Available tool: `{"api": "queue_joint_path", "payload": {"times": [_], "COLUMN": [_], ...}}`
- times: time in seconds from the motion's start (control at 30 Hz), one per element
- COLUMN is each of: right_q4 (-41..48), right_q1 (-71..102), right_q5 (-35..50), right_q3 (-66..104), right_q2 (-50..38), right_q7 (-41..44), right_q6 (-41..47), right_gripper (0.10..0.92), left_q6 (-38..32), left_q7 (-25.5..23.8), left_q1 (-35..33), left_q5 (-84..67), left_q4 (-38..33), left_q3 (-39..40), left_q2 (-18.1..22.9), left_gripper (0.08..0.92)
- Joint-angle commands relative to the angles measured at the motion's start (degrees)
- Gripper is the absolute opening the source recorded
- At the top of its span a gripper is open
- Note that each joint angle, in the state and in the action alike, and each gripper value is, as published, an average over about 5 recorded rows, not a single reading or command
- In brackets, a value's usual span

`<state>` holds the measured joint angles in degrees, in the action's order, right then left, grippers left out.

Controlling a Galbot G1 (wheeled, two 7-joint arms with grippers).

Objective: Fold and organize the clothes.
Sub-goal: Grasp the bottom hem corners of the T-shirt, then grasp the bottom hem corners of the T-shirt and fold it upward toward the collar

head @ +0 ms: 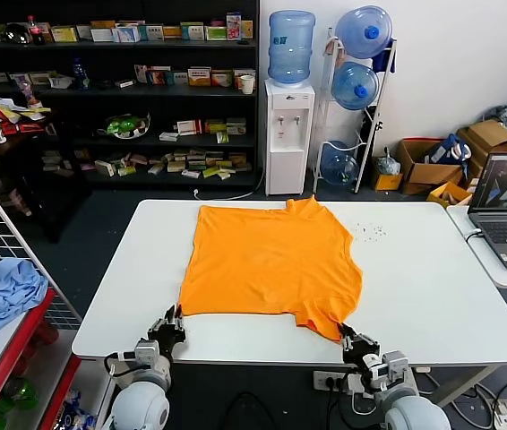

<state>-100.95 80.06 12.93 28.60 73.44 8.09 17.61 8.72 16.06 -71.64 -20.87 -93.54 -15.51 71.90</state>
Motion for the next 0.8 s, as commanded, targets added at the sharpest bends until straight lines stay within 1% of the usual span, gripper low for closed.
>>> {"api": "queue_joint_path", "payload": {"times": [0.03, 0.13, 0.27, 0.57, 0.67, 0.8], "right_q4": [-2.3, -5.2, -7.7, -5.9, -5.8, -5.7], "right_q1": [1.4, 3.5, 6.3, 6.7, 6.8, 6.8], "right_q5": [-1.5, -2.7, -3.8, -5.2, -5.5, -5.7], "right_q3": [0.2, 0.5, 1.2, 1.9, 1.9, 1.8], "right_q2": [-0.1, -0.3, -0.6, -0.3, -0.3, -0.2], "right_q7": [-0.1, -0.5, -0.9, -1.5, -1.5, -1.5], "right_q6": [-0.3, -0.6, -0.8, -1.5, -1.5, -1.5], "right_gripper": [0.125, 0.125, 0.125, 0.125, 0.125, 0.125], "left_q6": [-0.1, -0.2, -0.3, 0.0, 0.5, 1.0], "left_q7": [-0.2, -0.3, -0.3, -0.3, -0.3, -0.3], "left_q1": [-1.0, -1.8, -2.8, -1.8, -2.1, -3.2], "left_q5": [-0.1, -0.3, -0.6, -0.6, -0.9, -0.8], "left_q4": [-1.8, -3.3, -4.9, -3.9, -3.9, -4.5], "left_q3": [-0.2, -0.1, -0.1, 0.0, 0.1, 0.4], "left_q2": [-1.1, -1.6, -1.8, -0.3, -0.3, -0.2], "left_gripper": [0.127, 0.090, 0.089, 0.098, 0.155, 0.267]}}
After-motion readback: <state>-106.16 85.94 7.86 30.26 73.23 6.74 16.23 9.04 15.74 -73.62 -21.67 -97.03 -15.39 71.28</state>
